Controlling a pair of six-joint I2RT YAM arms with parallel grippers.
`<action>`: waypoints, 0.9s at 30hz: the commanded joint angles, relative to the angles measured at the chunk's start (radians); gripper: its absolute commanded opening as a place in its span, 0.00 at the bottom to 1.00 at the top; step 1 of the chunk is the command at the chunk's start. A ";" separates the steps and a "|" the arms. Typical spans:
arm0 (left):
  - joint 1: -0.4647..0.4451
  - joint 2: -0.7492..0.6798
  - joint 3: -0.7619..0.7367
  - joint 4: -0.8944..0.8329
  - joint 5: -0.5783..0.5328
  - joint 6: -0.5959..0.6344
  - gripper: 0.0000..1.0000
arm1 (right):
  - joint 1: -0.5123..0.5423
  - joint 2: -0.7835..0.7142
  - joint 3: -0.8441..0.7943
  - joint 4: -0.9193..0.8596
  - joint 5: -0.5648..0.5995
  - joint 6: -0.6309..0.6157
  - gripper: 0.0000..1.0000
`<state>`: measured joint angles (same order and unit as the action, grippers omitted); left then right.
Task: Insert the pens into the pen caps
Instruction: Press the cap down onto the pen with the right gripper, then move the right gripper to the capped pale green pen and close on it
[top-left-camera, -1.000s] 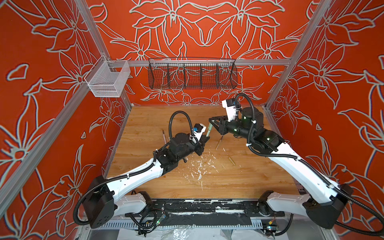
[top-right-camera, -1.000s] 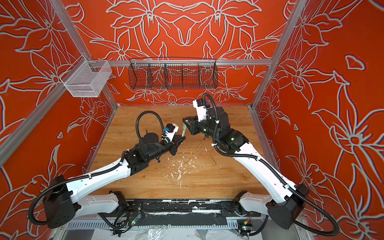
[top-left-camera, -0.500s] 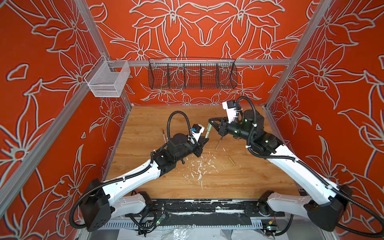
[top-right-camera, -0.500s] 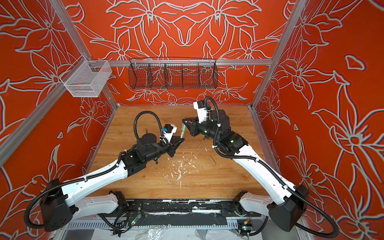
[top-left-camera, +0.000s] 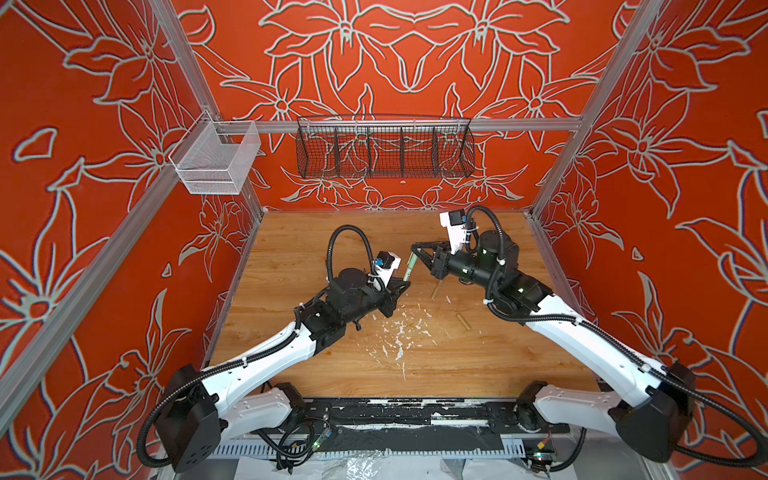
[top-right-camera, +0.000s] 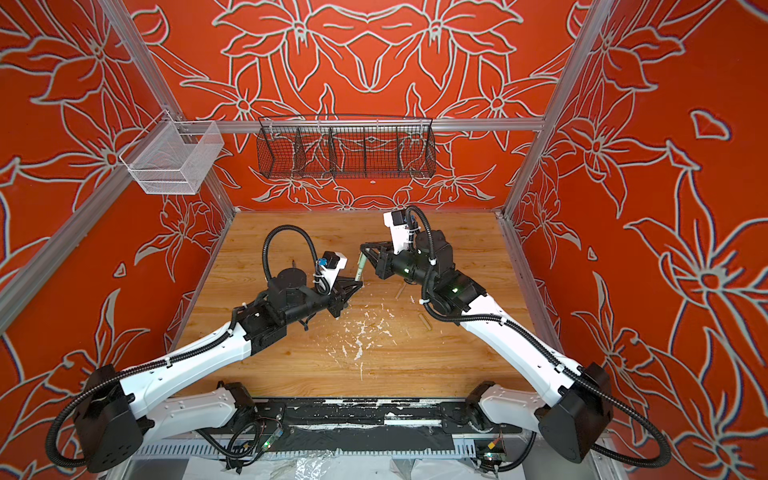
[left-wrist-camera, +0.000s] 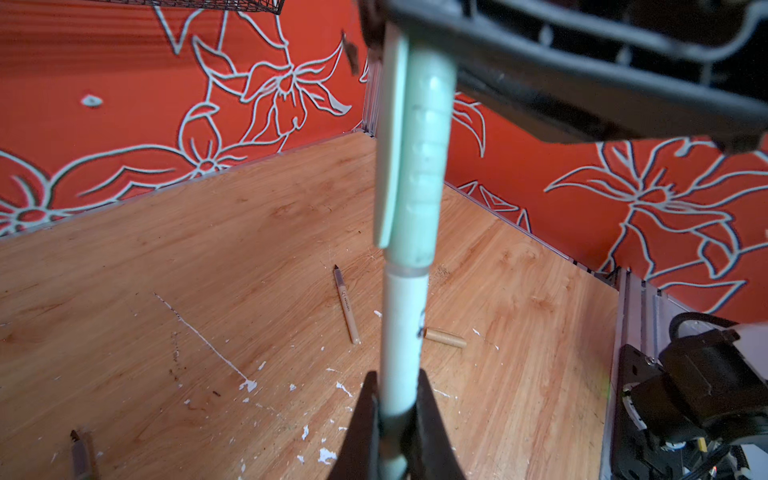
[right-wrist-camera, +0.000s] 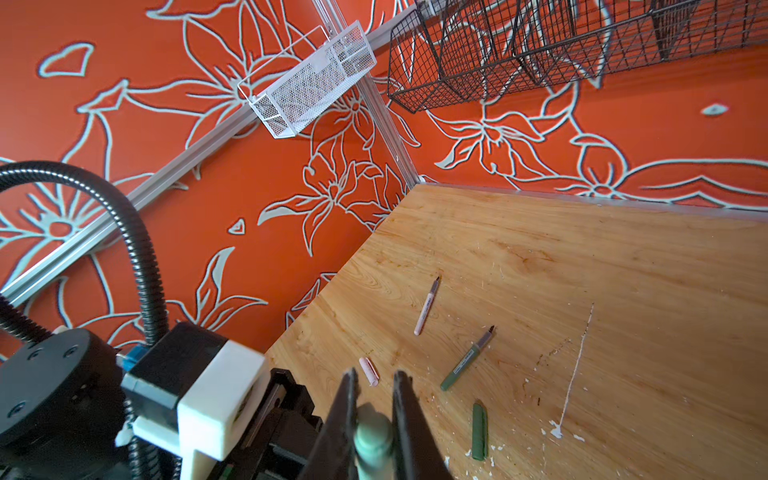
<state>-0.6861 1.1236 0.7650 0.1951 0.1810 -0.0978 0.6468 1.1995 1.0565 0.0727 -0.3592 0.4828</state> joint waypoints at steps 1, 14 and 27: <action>0.059 -0.059 0.052 0.216 -0.046 -0.065 0.00 | 0.052 0.031 -0.076 -0.160 -0.045 0.006 0.00; 0.125 -0.069 0.046 0.250 -0.020 -0.103 0.00 | 0.107 0.089 -0.172 -0.086 -0.038 0.036 0.00; 0.175 -0.064 0.048 0.265 0.020 -0.140 0.00 | 0.136 0.096 -0.197 -0.064 -0.004 0.035 0.00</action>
<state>-0.5751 1.1152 0.7383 0.1043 0.3267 -0.1402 0.7227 1.2640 0.9215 0.3027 -0.2325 0.5224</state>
